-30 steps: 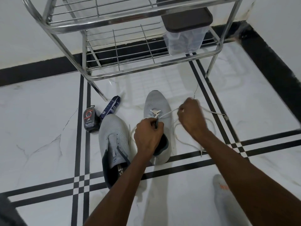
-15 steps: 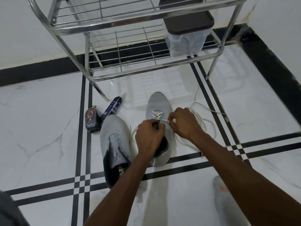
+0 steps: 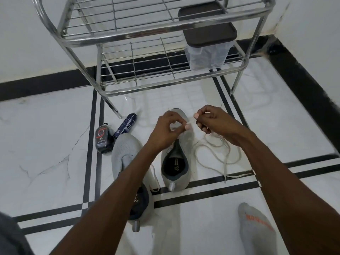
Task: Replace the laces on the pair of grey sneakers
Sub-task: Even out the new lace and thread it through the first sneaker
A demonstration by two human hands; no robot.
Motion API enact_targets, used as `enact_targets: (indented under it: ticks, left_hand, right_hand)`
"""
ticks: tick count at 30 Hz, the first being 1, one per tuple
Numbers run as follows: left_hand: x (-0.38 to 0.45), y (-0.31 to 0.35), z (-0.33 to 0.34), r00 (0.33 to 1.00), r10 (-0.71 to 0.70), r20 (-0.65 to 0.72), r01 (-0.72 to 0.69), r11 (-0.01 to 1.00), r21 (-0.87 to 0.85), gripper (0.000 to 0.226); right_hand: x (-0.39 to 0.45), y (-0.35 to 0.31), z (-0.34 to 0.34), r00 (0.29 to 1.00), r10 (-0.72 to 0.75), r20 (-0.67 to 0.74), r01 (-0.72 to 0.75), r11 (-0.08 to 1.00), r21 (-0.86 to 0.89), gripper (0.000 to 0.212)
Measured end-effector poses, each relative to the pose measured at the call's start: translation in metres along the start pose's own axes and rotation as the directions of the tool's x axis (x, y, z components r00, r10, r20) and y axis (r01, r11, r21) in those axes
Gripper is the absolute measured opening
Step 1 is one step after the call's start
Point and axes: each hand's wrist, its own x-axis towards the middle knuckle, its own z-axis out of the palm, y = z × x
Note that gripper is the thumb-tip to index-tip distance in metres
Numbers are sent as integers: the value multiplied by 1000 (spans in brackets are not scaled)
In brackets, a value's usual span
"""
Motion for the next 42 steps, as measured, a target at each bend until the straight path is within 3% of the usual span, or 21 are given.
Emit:
enact_targets:
  ticks: [2, 4, 6, 8, 9, 11, 14, 16, 18, 20, 22, 24, 25, 26, 28, 30, 32, 36, 42]
  left_hand:
    - [5, -16, -6, 969, -161, -187, 157, 987, -37, 8]
    - [6, -27, -12, 912, -249, -327, 275, 961, 37, 23]
    - [8, -27, -10, 977, -95, -189, 124, 981, 148, 43]
    - [11, -12, -4, 994, 96, 49, -102, 983, 151, 35]
    - [15, -9, -2, 986, 127, 109, -143, 978, 154, 25]
    - [23, -11, -8, 997, 69, 33, -74, 978, 193, 20]
    - [28, -31, -27, 946, -136, -293, 208, 951, 230, 21]
    - [23, -30, -30, 975, -118, -191, 176, 930, 323, 39]
    - [16, -14, -20, 1000, 12, 27, -21, 940, 341, 54]
    - [12, -6, -9, 985, 141, 105, -164, 948, 273, 36]
    - [11, -8, -11, 989, 144, -18, -135, 956, 261, 13]
    - [16, -19, -20, 977, 29, -209, 39, 948, 316, 11]
    - [18, -24, -24, 970, -1, -242, 86, 936, 340, 12]
    - [19, -27, -25, 978, -1, -209, 75, 936, 344, 16]
    - [12, -22, -17, 995, 92, -36, -77, 949, 305, 30]
    - [4, -15, -10, 991, 132, 26, -134, 960, 246, 24]
    - [2, -16, -10, 996, 62, -58, -46, 968, 247, 19]
    - [4, -34, -17, 973, -93, -213, 156, 940, 304, 31]
    - [-15, -37, -14, 945, -183, -271, 236, 956, 176, 28]
  right_hand:
    - [-1, -1, -4, 1000, 3, 5, -3, 1000, -18, 19]
    - [0, -2, -6, 1000, 11, 8, -11, 999, -43, 16]
    - [0, -1, -4, 1000, 14, 25, -12, 998, -54, 15]
    - [1, -3, -1, 999, 15, 52, -11, 997, -74, 16]
    - [1, -4, 0, 998, 16, 61, -11, 997, -79, 17]
    - [1, -4, 1, 998, 16, 64, -12, 998, -68, 15]
    - [0, -3, 0, 999, 5, 53, -1, 998, -61, 14]
    - [1, -2, 1, 999, 1, 47, 2, 998, -63, 14]
    - [3, -2, 3, 999, 2, 44, 1, 998, -59, 14]
    - [5, -1, 6, 999, 14, 46, -12, 998, -56, 14]
    - [7, 1, 9, 998, 25, 52, -22, 998, -57, 14]
    - [8, 0, 10, 998, 22, 54, -19, 998, -56, 14]
    - [8, 0, 9, 998, 19, 55, -16, 999, -52, 14]
    - [8, -1, 9, 998, 18, 55, -16, 999, -44, 15]
    - [8, -1, 10, 998, 24, 54, -22, 1000, -22, 15]
    - [8, 0, 14, 998, 30, 56, -30, 999, -13, 15]
    - [7, 1, 18, 997, 31, 64, -31, 999, -9, 14]
    - [1, -6, 18, 990, -36, 138, 39, 999, -16, 18]
    - [-1, -9, 30, 945, -69, 321, 93, 994, -61, 20]
